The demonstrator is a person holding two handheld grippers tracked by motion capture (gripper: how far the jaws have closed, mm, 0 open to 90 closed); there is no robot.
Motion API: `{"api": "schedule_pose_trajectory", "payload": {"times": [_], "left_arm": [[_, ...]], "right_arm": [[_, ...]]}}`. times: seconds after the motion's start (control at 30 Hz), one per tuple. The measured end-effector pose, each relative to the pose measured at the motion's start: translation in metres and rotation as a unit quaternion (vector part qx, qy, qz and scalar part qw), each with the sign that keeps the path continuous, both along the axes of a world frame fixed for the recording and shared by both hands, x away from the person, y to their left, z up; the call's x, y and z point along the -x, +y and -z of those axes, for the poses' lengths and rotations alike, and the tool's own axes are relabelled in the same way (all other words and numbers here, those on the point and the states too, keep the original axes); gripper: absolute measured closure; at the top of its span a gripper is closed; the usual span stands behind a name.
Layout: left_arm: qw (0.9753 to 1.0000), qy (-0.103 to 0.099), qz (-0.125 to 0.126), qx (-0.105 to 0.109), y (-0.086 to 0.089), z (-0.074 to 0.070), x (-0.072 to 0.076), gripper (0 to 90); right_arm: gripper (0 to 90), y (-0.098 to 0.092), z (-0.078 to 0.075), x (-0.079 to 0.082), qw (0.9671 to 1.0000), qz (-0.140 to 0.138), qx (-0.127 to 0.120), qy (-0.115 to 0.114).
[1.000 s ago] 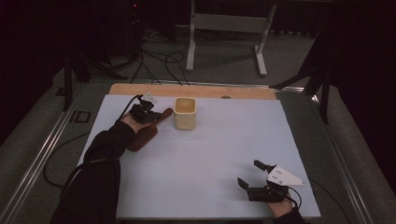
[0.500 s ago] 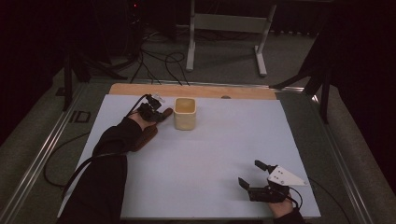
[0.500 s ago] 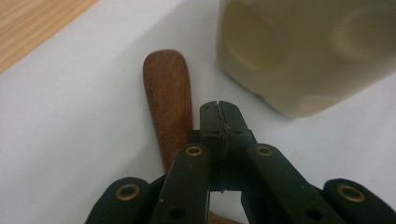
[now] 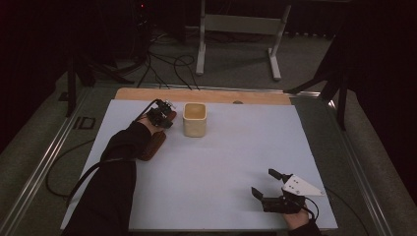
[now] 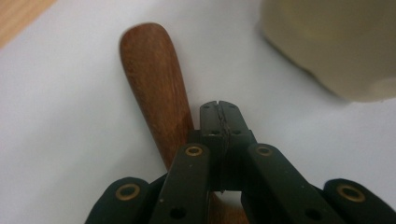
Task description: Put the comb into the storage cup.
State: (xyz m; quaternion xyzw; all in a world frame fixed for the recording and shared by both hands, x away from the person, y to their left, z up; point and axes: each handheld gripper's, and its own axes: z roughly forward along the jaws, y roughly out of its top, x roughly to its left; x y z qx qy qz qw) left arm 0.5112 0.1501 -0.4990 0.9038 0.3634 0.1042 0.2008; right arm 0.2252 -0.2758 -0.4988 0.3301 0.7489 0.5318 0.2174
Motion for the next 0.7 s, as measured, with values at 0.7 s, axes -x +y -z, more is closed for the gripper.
{"api": "schedule_pose_trajectory", "payload": {"times": [0.7], "left_arm": [[0.9982, 0.010, -0.059, -0.008, 0.060, -0.006, 0.006, 90.0]], "right_arm": [[9.5, 0.001, 0.001, -0.001, 1.0000, -0.002, 0.002, 0.003]]}}
